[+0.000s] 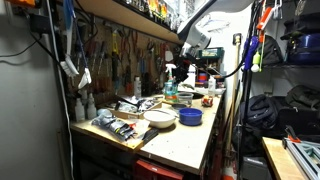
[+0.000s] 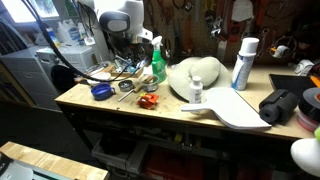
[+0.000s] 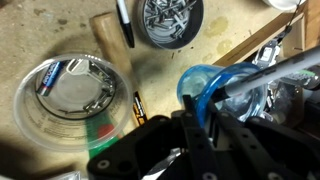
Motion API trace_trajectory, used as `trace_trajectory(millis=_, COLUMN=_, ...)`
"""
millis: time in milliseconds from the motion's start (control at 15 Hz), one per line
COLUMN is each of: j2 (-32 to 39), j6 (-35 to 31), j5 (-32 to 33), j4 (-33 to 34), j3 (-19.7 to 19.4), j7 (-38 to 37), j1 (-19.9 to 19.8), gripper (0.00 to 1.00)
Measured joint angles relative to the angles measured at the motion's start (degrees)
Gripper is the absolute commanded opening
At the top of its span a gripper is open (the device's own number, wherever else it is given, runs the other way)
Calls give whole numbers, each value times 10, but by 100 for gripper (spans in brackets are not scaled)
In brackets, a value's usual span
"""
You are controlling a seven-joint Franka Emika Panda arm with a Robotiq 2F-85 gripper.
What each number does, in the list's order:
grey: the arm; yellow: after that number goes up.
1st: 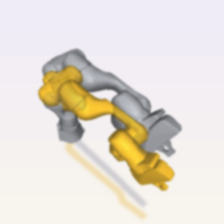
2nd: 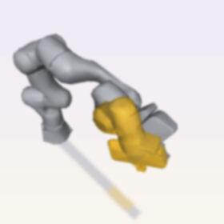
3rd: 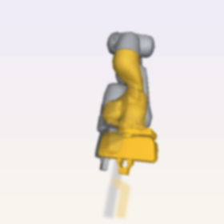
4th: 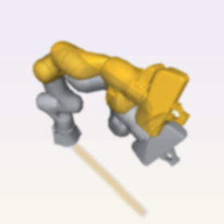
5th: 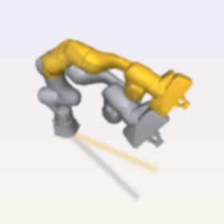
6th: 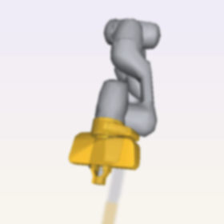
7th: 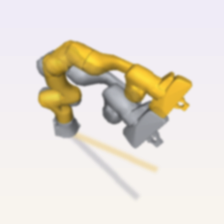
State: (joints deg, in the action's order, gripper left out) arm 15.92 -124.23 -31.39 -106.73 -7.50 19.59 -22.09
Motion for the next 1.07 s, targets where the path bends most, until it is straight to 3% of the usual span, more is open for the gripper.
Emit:
trace_trajectory(millis=267, j2=10, j6=13, j5=0, j4=0, j3=10, j7=22, j1=9, gripper=3)
trace_trajectory(millis=667, j2=12, j6=88, j5=2, j4=-4, j3=4, j7=62, j1=5, gripper=3)
trace_trajectory(millis=1067, j2=14, j6=94, j5=12, j4=-19, j3=-12, j7=68, j1=4, gripper=3)
